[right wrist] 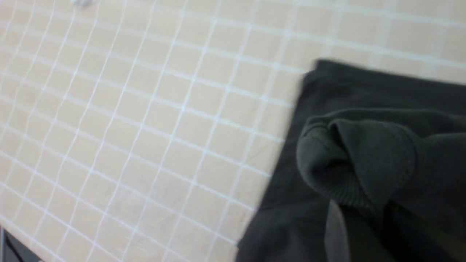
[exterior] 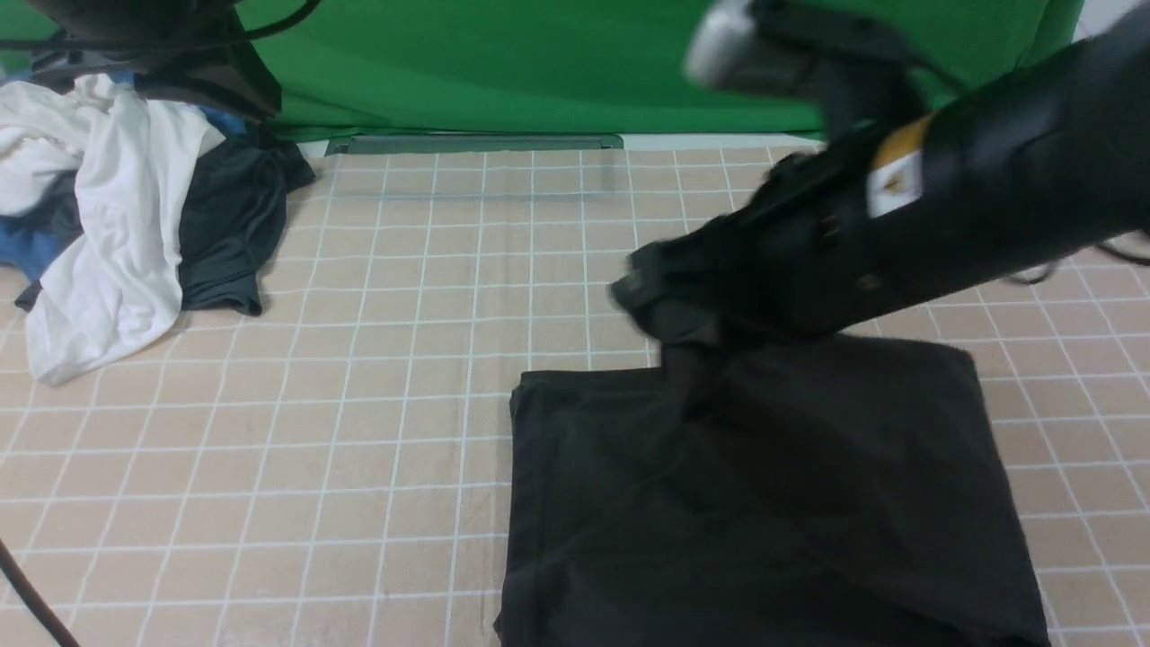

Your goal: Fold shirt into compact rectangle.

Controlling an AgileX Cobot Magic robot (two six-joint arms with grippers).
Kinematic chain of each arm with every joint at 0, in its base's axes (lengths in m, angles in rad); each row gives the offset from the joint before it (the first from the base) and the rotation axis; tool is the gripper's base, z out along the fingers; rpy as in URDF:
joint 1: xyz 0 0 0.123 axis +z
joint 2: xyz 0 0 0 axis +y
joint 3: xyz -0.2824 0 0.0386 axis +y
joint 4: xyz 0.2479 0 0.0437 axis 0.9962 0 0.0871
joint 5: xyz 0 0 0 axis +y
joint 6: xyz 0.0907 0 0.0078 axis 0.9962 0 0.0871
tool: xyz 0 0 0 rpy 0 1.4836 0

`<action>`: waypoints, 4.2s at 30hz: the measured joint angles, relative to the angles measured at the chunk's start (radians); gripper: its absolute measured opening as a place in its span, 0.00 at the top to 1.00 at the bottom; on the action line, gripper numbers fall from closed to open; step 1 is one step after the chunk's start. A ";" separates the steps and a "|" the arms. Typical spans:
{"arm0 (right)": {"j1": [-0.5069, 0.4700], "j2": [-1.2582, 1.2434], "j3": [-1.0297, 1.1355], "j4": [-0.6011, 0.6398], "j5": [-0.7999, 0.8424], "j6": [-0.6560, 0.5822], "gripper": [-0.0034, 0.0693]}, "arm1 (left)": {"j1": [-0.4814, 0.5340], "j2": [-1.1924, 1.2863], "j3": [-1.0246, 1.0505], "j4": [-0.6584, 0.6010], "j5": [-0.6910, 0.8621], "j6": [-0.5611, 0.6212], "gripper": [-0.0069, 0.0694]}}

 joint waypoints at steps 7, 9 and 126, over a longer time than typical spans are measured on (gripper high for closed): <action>0.047 0.218 0.000 0.001 -0.059 0.001 0.84 | 0.001 0.000 0.000 -0.002 0.001 0.001 0.89; 0.047 0.237 0.000 0.002 -0.062 0.001 0.83 | 0.001 0.000 0.000 -0.002 0.001 0.001 0.89; -0.605 -1.517 1.274 -0.357 -0.592 -0.295 0.82 | 0.001 -0.002 0.000 0.022 0.001 -0.006 0.89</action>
